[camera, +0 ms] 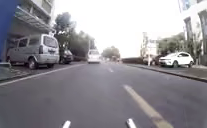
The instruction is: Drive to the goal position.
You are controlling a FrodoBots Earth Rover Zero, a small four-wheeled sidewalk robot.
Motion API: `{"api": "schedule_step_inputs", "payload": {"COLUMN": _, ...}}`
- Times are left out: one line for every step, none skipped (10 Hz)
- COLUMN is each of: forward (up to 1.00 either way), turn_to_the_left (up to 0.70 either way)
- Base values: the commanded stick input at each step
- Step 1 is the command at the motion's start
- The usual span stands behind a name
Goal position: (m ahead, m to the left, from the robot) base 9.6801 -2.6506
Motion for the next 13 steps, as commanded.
{"api": "schedule_step_inputs", "payload": {"forward": 0.70, "turn_to_the_left": -0.14}}
{"api": "schedule_step_inputs", "payload": {"forward": 0.70, "turn_to_the_left": -0.10}}
{"api": "schedule_step_inputs", "payload": {"forward": 0.70, "turn_to_the_left": -0.01}}
{"api": "schedule_step_inputs", "payload": {"forward": 0.70, "turn_to_the_left": 0.00}}
{"api": "schedule_step_inputs", "payload": {"forward": 0.70, "turn_to_the_left": 0.00}}
{"api": "schedule_step_inputs", "payload": {"forward": 0.70, "turn_to_the_left": 0.00}}
{"api": "schedule_step_inputs", "payload": {"forward": 0.70, "turn_to_the_left": 0.00}}
{"api": "schedule_step_inputs", "payload": {"forward": 0.70, "turn_to_the_left": 0.00}}
{"api": "schedule_step_inputs", "payload": {"forward": 0.70, "turn_to_the_left": 0.00}}
{"api": "schedule_step_inputs", "payload": {"forward": 0.70, "turn_to_the_left": -0.01}}
{"api": "schedule_step_inputs", "payload": {"forward": 0.70, "turn_to_the_left": -0.05}}
{"api": "schedule_step_inputs", "payload": {"forward": 0.70, "turn_to_the_left": -0.14}}
{"api": "schedule_step_inputs", "payload": {"forward": 0.70, "turn_to_the_left": -0.14}}
